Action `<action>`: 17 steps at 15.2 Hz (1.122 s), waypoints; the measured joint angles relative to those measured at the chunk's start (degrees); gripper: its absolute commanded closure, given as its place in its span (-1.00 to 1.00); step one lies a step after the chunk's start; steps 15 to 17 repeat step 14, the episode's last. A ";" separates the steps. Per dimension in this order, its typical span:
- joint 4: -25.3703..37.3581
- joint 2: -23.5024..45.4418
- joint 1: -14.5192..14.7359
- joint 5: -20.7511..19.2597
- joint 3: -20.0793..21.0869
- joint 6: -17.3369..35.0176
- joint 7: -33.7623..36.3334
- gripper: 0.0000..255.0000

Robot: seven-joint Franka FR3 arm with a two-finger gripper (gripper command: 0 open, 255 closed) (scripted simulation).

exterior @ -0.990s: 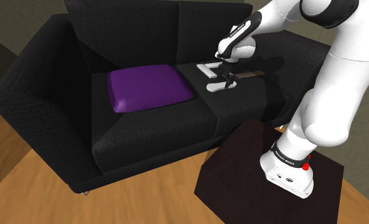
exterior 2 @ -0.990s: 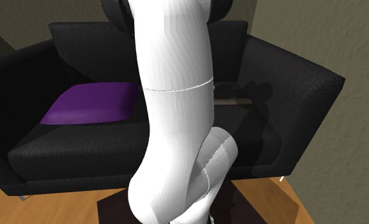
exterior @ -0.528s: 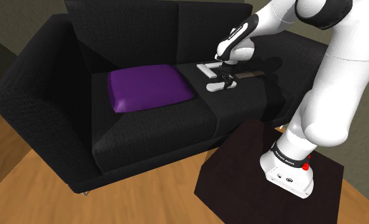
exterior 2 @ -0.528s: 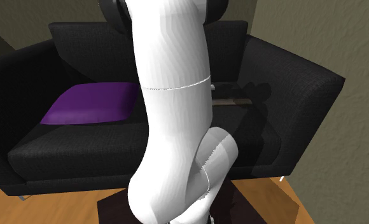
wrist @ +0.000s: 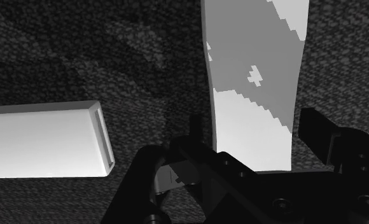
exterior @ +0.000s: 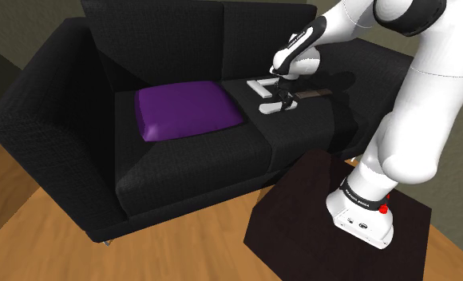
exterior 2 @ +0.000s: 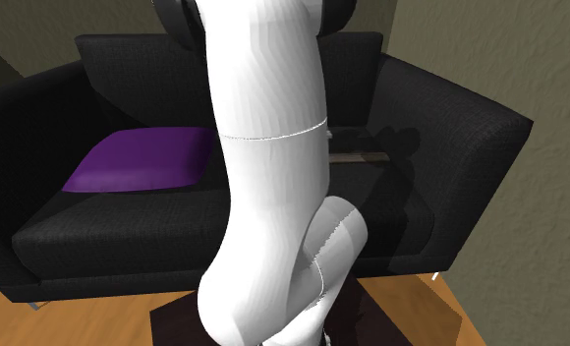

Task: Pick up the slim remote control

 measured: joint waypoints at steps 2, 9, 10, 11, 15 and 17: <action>0.27 -1.18 0.35 -1.37 -0.51 -1.15 0.96 1.00; 1.17 -6.20 1.39 -6.78 -1.87 -5.69 4.78 1.00; 1.46 -6.82 1.49 -7.43 -1.94 -6.43 5.29 1.00; 1.84 -7.40 1.63 -8.04 -1.95 -7.21 5.86 1.00; 2.79 -8.85 1.78 -9.49 -2.03 -9.23 6.97 1.00; 2.79 -8.85 1.78 -9.49 -2.03 -9.23 6.97 1.00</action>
